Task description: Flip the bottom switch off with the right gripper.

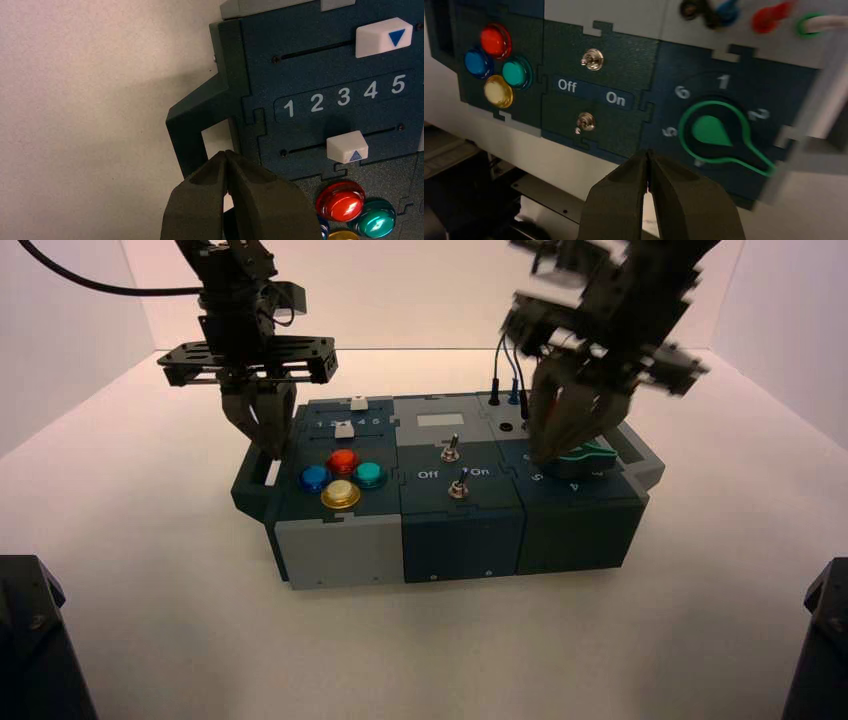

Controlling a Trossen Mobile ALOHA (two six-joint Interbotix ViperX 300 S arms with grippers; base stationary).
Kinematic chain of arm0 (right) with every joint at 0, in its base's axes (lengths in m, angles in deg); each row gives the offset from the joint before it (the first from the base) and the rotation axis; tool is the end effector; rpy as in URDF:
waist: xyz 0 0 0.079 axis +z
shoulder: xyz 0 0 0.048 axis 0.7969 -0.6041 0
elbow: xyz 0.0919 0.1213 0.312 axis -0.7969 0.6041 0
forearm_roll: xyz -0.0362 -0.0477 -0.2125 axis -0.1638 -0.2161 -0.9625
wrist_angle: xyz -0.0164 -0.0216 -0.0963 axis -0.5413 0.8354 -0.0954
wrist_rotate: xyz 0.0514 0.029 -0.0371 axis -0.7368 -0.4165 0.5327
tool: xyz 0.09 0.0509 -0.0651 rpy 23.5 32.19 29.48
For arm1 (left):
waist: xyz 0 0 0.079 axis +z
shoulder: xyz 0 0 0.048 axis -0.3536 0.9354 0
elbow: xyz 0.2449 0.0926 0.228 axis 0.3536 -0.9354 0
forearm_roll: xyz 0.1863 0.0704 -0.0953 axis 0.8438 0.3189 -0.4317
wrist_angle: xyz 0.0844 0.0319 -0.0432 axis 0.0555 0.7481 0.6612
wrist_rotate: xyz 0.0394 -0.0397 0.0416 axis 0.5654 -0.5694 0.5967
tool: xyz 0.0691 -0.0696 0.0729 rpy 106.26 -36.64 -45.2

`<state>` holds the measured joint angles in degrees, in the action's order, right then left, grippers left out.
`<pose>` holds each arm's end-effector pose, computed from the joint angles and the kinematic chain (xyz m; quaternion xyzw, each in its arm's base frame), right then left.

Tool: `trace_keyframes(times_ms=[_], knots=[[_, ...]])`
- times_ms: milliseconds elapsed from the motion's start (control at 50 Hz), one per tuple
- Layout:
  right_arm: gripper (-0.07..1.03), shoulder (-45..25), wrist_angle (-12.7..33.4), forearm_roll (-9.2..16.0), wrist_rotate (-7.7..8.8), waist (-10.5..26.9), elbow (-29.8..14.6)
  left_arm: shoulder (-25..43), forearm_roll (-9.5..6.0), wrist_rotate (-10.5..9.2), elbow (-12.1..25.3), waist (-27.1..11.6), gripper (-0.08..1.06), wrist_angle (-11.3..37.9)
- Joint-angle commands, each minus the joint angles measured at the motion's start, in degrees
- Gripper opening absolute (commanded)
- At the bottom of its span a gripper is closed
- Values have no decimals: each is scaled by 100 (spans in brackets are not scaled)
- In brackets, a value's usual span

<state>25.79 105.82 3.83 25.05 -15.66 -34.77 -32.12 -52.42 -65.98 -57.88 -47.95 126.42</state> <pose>0.1904 0.1993 0.0652 0.0333 0.6626 0.1923 0.7231 0.2631 -0.1479 0.0172 0.0296 0.7121 -0.0678 0.6982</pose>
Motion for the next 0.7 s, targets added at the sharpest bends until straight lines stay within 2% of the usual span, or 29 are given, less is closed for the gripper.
trace_keyframes(times_ms=[20, 200, 420, 700], knots=[[-2, -114, -132, 114, -35, 114, -185, 97, 26, 79, -79, -18, -3, -114], [-2, -360, -246, 237, -44, 281, -272, 97, 26, 70, -176, -18, -3, -211], [-2, -431, -272, 290, -62, 299, -334, 123, 26, 70, -255, -18, -3, -308], [-2, -466, -299, 299, -185, 352, -369, 185, 26, 70, -281, -26, -3, -378]])
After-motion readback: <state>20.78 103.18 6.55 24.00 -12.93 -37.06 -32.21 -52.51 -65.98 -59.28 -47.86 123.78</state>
